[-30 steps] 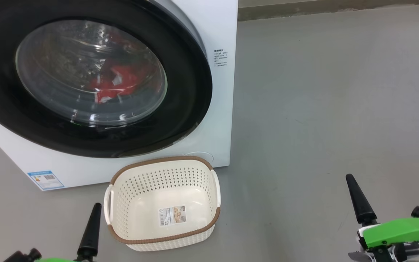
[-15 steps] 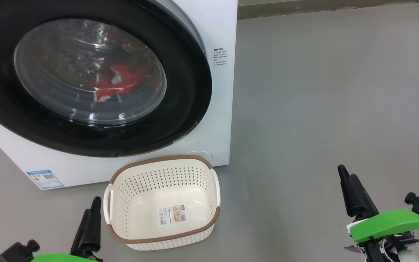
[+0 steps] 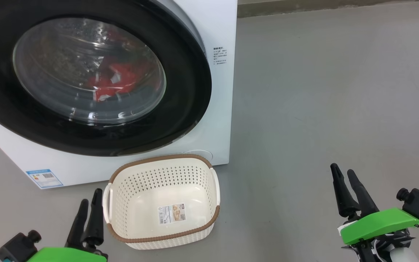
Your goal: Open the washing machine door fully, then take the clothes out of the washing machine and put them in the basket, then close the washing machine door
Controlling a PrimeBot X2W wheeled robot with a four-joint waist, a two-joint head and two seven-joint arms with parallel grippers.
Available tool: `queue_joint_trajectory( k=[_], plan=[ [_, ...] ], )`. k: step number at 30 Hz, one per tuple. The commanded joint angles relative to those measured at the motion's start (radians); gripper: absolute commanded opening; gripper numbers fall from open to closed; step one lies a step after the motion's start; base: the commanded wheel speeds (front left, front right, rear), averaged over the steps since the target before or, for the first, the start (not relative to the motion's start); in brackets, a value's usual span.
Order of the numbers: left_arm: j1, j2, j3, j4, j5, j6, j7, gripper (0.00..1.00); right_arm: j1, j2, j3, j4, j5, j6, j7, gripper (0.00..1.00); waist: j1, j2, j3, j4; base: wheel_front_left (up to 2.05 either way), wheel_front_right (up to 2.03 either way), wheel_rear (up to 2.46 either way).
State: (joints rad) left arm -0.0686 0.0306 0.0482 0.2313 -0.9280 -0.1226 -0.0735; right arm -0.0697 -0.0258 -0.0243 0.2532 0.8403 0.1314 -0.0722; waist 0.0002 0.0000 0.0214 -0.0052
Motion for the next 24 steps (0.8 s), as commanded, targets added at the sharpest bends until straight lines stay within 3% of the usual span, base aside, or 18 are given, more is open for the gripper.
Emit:
queue_joint_trajectory(
  k=[1,24],
  plan=[
    [-0.05,0.013,0.014,-0.035,0.039,-0.004,-0.017,1.0,-0.06,-0.011,0.015,-0.034,-0.046,0.0,-0.018,1.0,-0.0001,0.0,0.002,0.0,0.0,0.0,0.0],
    [-0.082,0.016,0.019,-0.074,0.305,-0.003,-0.085,1.0,-0.094,-0.016,0.063,-0.066,-0.32,-0.001,-0.086,1.0,-0.0001,0.0,0.019,-0.003,0.0,0.0,0.0]
  ],
)
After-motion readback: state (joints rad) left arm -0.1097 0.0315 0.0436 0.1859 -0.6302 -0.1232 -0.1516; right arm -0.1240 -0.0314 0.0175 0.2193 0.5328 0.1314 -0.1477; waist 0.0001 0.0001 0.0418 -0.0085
